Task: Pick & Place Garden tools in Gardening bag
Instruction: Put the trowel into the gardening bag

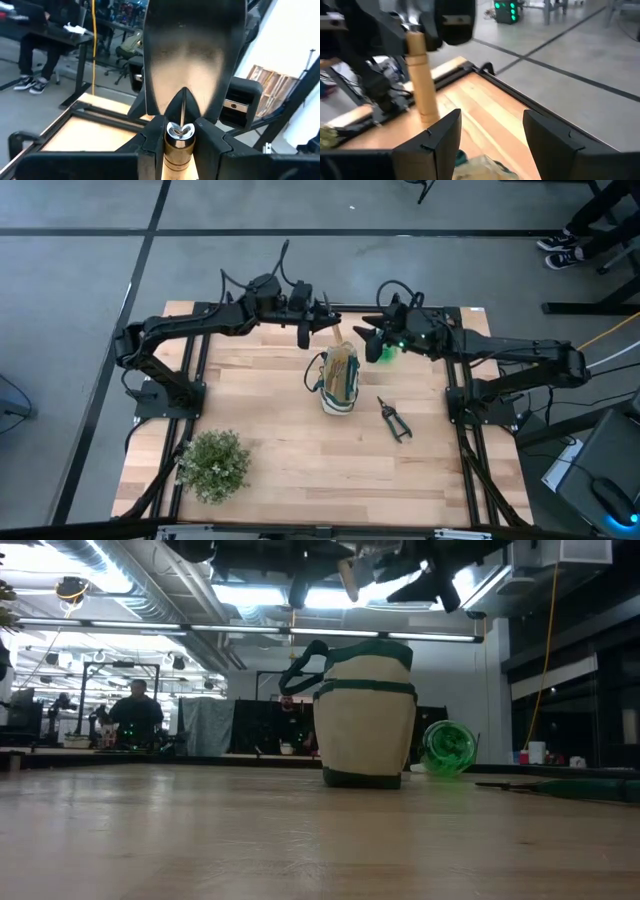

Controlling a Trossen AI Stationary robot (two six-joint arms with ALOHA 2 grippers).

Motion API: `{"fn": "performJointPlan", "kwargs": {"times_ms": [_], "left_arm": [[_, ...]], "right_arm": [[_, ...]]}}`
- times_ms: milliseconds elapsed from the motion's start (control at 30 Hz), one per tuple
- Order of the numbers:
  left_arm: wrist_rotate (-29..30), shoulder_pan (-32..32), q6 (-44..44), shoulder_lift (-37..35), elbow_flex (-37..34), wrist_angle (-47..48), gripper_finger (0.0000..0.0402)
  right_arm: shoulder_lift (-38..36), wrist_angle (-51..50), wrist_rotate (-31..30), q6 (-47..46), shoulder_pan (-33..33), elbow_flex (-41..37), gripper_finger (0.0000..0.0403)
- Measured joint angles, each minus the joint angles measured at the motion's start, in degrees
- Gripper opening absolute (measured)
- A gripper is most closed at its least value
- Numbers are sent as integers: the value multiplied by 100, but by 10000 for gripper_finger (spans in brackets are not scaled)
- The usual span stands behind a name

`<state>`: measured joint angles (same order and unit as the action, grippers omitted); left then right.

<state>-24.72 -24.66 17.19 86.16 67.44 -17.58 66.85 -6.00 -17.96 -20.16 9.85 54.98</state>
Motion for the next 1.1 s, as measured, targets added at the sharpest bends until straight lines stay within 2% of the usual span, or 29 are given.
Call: {"fn": "performJointPlan", "kwargs": {"times_ms": [433,800,1100], "left_arm": [[76,216,23,-6,0,330,69],[321,562,17,-6,0,558,69],[1000,1052,-203,-8,0,978,69]], "right_arm": [[0,-1568,0,0,343,0,215],[0,-2018,25,-223,319,0,215],[0,-2401,792,-791,318,0,215]]}}
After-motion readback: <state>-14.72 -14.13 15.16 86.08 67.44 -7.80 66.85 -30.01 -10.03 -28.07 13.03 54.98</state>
